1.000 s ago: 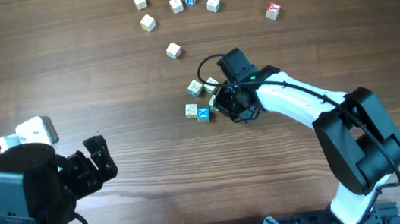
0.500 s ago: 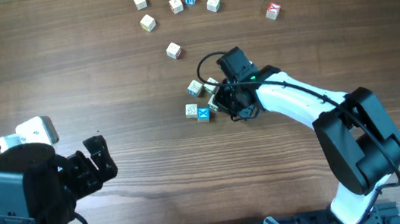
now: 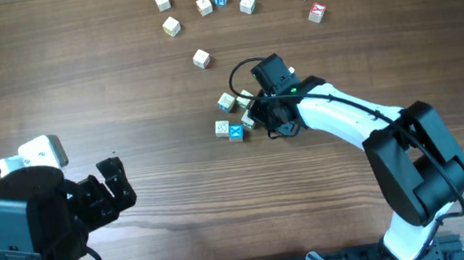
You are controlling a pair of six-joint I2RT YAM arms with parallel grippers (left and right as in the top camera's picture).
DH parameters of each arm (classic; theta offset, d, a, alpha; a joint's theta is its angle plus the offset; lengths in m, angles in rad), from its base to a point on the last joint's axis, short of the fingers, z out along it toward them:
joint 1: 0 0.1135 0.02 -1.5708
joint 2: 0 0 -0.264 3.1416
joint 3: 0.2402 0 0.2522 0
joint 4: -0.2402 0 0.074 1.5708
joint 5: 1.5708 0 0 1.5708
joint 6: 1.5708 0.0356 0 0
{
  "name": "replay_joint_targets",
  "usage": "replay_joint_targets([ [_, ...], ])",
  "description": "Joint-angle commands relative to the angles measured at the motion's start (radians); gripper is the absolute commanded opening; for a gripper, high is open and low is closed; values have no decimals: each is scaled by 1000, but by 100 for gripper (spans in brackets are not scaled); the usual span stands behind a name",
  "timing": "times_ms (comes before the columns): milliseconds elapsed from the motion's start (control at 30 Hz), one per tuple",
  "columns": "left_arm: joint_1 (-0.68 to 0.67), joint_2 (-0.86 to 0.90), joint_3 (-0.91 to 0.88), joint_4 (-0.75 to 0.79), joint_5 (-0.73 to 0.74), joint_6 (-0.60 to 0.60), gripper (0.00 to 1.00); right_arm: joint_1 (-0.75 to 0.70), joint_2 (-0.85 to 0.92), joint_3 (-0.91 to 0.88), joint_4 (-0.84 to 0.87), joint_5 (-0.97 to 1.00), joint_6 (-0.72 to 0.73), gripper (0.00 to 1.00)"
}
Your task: Form a circle
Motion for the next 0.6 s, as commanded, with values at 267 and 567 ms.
replay_joint_targets([
  [267, 6, -1, -1, 3, -13, -6, 100, -1, -17, -6, 24, 38, 13, 4],
  [567, 7, -1, -1, 3, -13, -6, 100, -17, -20, 3, -62, 97, -18, 5],
])
